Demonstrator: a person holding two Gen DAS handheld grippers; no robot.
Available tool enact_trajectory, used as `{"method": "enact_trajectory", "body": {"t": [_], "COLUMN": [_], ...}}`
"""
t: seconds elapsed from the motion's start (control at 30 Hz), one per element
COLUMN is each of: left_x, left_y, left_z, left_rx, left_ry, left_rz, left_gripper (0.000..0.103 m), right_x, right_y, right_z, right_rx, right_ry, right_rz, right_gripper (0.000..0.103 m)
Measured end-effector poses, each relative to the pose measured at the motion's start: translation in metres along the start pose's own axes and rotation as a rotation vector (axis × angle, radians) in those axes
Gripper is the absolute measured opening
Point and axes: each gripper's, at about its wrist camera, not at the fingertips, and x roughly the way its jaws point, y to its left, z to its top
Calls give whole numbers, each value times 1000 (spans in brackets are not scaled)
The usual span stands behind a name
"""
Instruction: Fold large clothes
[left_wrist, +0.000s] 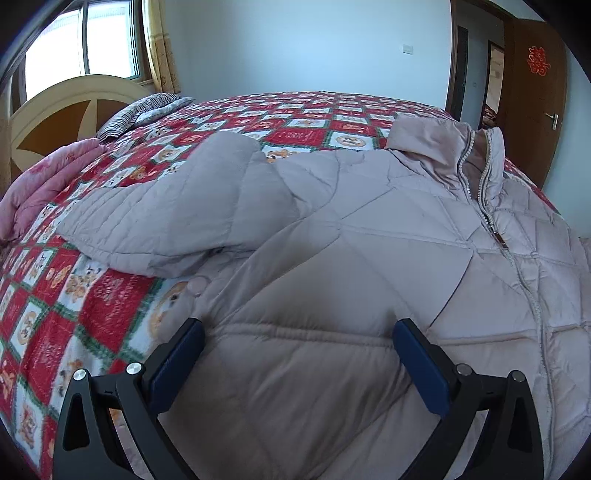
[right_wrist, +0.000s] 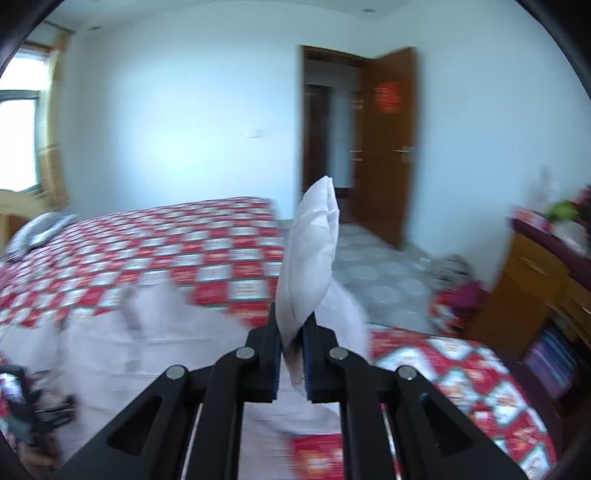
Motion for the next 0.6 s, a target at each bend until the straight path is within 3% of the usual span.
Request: {"method": "enact_trajectory", "body": {"t": [0.2, 0.33, 0.47, 0.6], "left_x": [-33, -23, 1, 8], "left_y": [37, 58, 75, 87], "left_z": [3, -4, -14, -17], "left_rx": [-42, -75, -162, -240], "left_ry": [-111, -102, -20, 3], "left_rz": [77, 115, 41, -33], "left_gripper": [102, 102, 102, 102], "right_x": [40, 83, 104, 129], "right_y": [112, 167, 210, 234], "right_z": [-28, -54, -81, -107], "right_rx": [-73, -61, -77, -69], "right_ry": [91, 201, 289, 382], "right_rz": [269, 408, 493, 583], "right_gripper": [12, 12, 12, 12]}}
